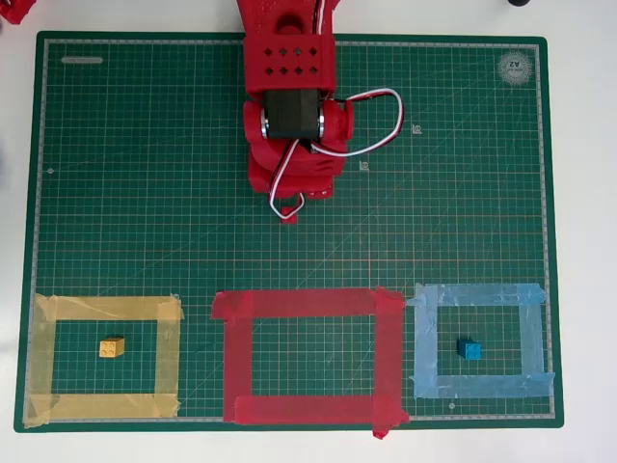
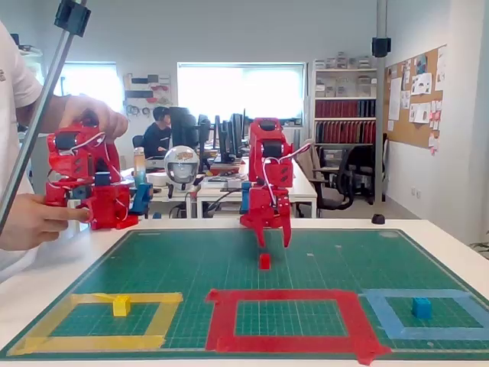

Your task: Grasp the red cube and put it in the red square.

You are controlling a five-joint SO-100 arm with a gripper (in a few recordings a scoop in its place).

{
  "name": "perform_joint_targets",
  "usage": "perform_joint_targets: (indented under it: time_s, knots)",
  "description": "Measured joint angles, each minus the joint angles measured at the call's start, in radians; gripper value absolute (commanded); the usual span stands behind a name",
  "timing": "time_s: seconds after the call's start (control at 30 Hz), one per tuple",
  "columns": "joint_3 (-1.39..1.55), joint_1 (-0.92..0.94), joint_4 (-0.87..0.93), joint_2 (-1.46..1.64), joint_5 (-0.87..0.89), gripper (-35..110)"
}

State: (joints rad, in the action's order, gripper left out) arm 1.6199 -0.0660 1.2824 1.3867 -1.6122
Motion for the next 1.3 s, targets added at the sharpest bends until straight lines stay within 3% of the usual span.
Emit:
perform_joint_targets:
  time_s: [1.3]
  knots:
    - [-0.17,0.055,0.015,-0.124,0.0,23]
